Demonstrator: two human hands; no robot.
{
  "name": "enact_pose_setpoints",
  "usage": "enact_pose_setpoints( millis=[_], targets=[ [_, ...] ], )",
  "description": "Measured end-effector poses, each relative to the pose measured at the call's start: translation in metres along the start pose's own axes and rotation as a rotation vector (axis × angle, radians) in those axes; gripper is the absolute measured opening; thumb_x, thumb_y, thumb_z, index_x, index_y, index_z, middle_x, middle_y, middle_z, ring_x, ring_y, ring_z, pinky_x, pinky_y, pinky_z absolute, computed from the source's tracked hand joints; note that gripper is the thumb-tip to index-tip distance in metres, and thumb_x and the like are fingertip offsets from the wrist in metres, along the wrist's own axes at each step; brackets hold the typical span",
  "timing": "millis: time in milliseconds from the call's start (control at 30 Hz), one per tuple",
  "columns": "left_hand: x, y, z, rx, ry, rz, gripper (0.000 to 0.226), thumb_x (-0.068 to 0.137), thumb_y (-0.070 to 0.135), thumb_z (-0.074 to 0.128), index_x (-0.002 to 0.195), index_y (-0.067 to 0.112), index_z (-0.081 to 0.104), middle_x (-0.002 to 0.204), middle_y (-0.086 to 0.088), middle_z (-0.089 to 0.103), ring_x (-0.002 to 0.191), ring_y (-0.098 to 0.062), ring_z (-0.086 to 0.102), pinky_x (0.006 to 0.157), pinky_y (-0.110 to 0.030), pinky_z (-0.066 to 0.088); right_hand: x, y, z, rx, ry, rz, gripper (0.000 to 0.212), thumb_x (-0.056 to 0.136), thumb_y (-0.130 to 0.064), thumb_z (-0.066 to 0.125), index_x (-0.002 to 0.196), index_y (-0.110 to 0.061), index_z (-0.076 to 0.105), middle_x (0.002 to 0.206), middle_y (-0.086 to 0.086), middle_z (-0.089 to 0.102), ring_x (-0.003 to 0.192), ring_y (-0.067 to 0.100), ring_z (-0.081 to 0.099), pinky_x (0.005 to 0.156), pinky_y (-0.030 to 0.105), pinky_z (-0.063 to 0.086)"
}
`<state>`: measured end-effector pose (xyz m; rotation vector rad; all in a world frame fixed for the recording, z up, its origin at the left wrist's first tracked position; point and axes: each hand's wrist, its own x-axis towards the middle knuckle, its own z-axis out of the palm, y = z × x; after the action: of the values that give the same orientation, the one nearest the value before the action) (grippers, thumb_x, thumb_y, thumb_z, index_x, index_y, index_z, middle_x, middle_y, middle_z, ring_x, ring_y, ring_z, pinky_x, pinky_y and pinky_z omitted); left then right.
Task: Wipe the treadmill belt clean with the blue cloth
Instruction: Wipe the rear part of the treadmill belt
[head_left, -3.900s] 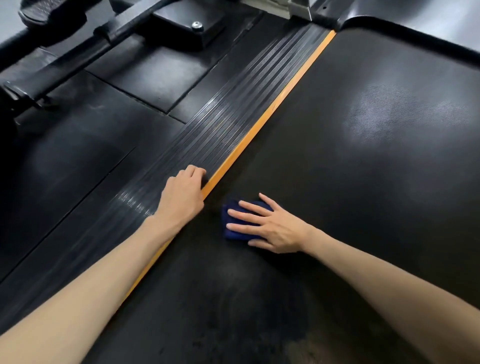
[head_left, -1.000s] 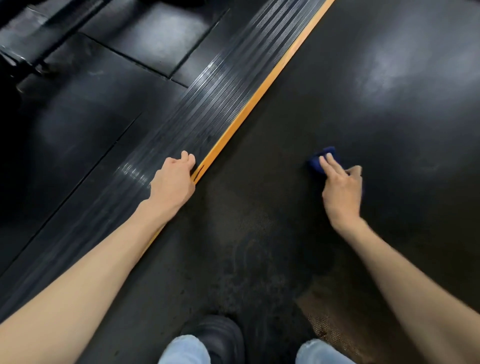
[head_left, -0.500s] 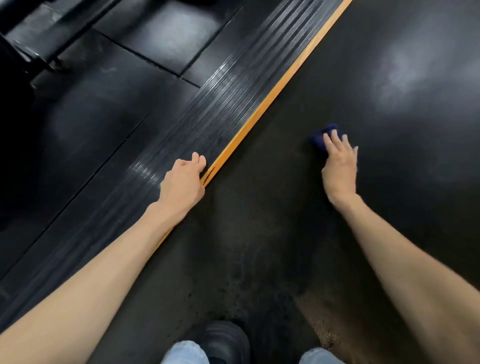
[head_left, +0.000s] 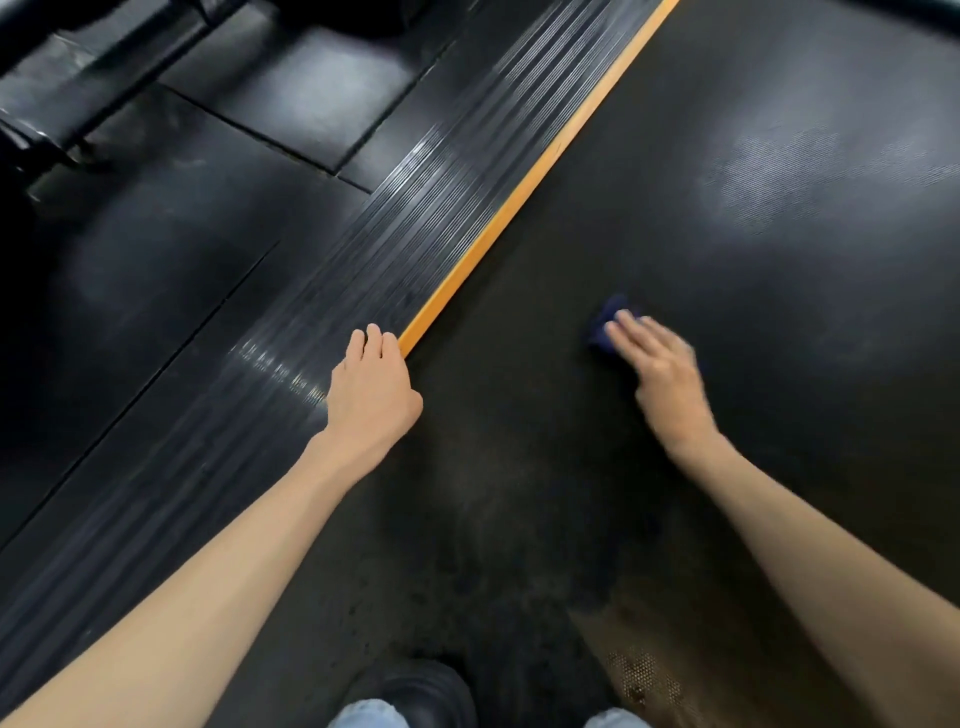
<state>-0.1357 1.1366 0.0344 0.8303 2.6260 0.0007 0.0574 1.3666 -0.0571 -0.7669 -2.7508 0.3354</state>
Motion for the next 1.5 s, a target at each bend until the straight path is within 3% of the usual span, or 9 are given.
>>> enact_pose_setpoints(
  millis=[100,267,333,600,833,1000,1100,1300,1500],
  targets=[
    [0.001,0.012,-0.005,-0.104,-0.020,0.042,0.064,0.087,0.002,0.052,0.144,0.003,0.023,0.155,-0.012,0.014,0.144,-0.026,0.010,0.112,-0.038,0.024,0.006,-0.010,-0.007,0.075,0.125,0.482,0.061,0.072,0.018,0.044,0.127,-0.004,0.057,0.137,0.015,0.051,0.125,0.038,0.047,0.106,0.036,0.030],
    [0.014,0.039,-0.003,-0.148,0.055,0.133,0.063,0.087,0.001,0.048,0.145,0.003,0.024,0.156,-0.012,0.015,0.144,-0.026,0.010,0.113,-0.040,0.021,-0.060,-0.110,0.027,0.101,-0.065,-0.288,0.047,0.084,-0.007,0.036,0.122,-0.009,0.063,0.132,0.009,0.057,0.118,0.031,0.056,0.097,0.036,0.039],
    [0.017,0.051,0.005,-0.151,0.037,0.173,0.065,0.086,0.001,0.047,0.146,0.003,0.022,0.156,-0.012,0.013,0.144,-0.026,0.009,0.114,-0.038,0.016,-0.073,-0.072,0.007,0.053,-0.106,-0.311,0.048,0.084,-0.009,0.035,0.125,-0.011,0.061,0.134,0.006,0.056,0.119,0.029,0.055,0.097,0.034,0.033],
    [0.010,0.106,0.023,-0.259,-0.036,0.266,0.065,0.087,-0.001,0.044,0.147,0.008,0.022,0.157,-0.007,0.011,0.145,-0.022,0.005,0.115,-0.040,0.016,-0.105,0.101,-0.067,-0.068,0.206,0.817,0.059,0.072,0.008,0.039,0.130,0.005,0.052,0.135,0.025,0.049,0.122,0.047,0.046,0.106,0.047,0.034],
    [0.022,0.127,0.019,-0.305,-0.006,0.322,0.067,0.079,-0.002,0.051,0.143,0.011,0.034,0.154,-0.008,0.023,0.144,-0.023,0.012,0.117,-0.043,0.004,-0.117,-0.058,-0.001,-0.031,-0.099,-0.304,0.042,0.094,-0.018,0.035,0.130,-0.012,0.056,0.138,0.006,0.052,0.123,0.027,0.051,0.097,0.035,0.033],
    [0.017,0.140,0.028,-0.279,-0.013,0.258,0.070,0.073,-0.005,0.048,0.141,0.009,0.037,0.153,-0.009,0.027,0.144,-0.024,0.013,0.117,-0.045,0.005,-0.160,0.109,-0.067,-0.151,0.115,0.433,0.056,0.076,0.010,0.037,0.129,0.001,0.054,0.136,0.020,0.049,0.123,0.041,0.049,0.105,0.046,0.038],
    [0.009,0.159,0.037,-0.265,-0.023,0.274,0.069,0.072,-0.002,0.048,0.140,0.009,0.039,0.151,-0.009,0.030,0.144,-0.026,0.014,0.117,-0.045,0.014,-0.148,0.090,-0.064,-0.084,0.212,0.866,0.058,0.069,0.015,0.043,0.126,0.007,0.054,0.131,0.027,0.052,0.118,0.047,0.052,0.099,0.048,0.041],
    [0.008,0.171,0.036,-0.251,-0.006,0.405,0.063,0.076,-0.002,0.049,0.138,0.007,0.040,0.145,-0.016,0.038,0.139,-0.030,0.025,0.113,-0.038,0.020,-0.153,-0.011,-0.033,0.002,-0.032,0.146,0.052,0.082,-0.009,0.035,0.129,-0.007,0.057,0.136,0.012,0.053,0.123,0.031,0.052,0.100,0.036,0.033],
    [0.004,0.162,0.039,-0.255,-0.012,0.416,0.061,0.080,-0.005,0.046,0.139,0.006,0.038,0.149,-0.014,0.033,0.143,-0.027,0.015,0.114,-0.037,0.018,-0.164,0.098,-0.073,-0.090,0.206,1.003,0.070,0.075,0.021,0.044,0.140,-0.002,0.040,0.149,0.016,0.035,0.137,0.036,0.032,0.115,0.040,0.022]
  ],
)
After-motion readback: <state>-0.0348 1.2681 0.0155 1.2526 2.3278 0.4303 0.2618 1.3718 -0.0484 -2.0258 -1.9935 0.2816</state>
